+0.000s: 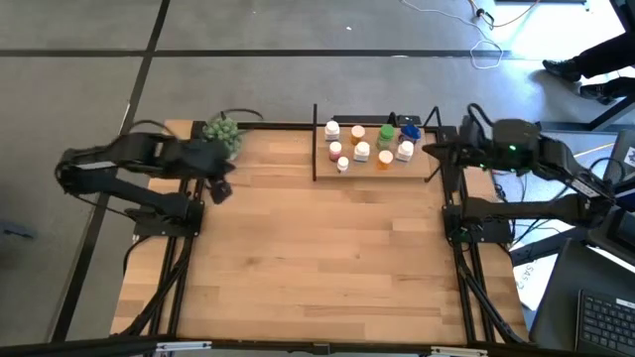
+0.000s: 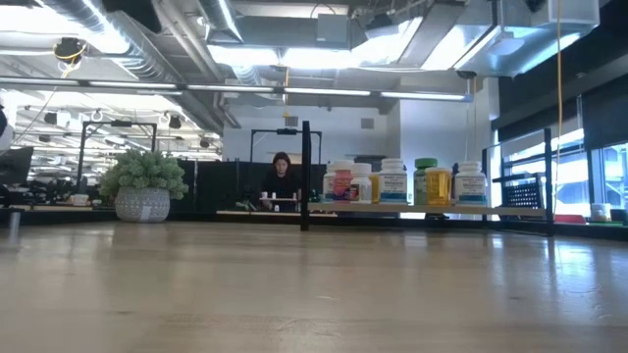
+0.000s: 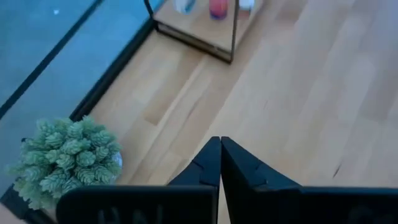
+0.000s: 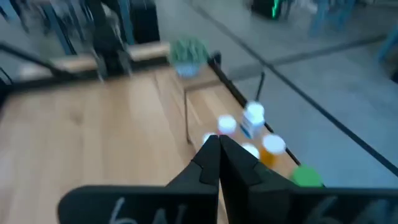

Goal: Pick and place medicine bottles onto shelf by color
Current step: Return to Home Position

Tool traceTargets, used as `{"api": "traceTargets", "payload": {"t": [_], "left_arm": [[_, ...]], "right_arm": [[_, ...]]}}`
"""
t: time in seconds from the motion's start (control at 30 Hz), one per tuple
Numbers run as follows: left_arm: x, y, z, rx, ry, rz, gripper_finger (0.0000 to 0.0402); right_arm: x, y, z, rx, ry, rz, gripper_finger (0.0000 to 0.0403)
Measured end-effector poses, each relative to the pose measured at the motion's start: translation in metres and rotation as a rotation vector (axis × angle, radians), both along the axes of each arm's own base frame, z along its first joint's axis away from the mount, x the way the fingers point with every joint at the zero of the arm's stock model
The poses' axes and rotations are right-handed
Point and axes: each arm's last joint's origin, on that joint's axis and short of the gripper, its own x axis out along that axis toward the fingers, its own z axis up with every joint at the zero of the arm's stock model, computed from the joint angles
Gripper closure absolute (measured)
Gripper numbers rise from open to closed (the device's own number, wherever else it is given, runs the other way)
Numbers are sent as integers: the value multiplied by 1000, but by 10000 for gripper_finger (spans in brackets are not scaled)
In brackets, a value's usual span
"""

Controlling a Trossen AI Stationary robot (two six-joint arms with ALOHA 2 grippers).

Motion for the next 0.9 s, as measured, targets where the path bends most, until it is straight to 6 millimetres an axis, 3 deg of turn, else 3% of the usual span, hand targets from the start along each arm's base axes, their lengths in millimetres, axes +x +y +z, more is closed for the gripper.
{"api": "traceTargets", "payload": {"t": [0.17, 0.47, 0.9], "left_arm": [[-44, -2, 3, -13, -213, 11, 400], [-99, -2, -22, 19, -567, -77, 401], [-142, -5, -59, 73, -931, -371, 401]], "right_arm": [[-15, 5, -27, -10, -177, 26, 398], [-38, 12, -67, 11, -362, 46, 399], [-44, 17, -123, 76, -573, 185, 398]]}}
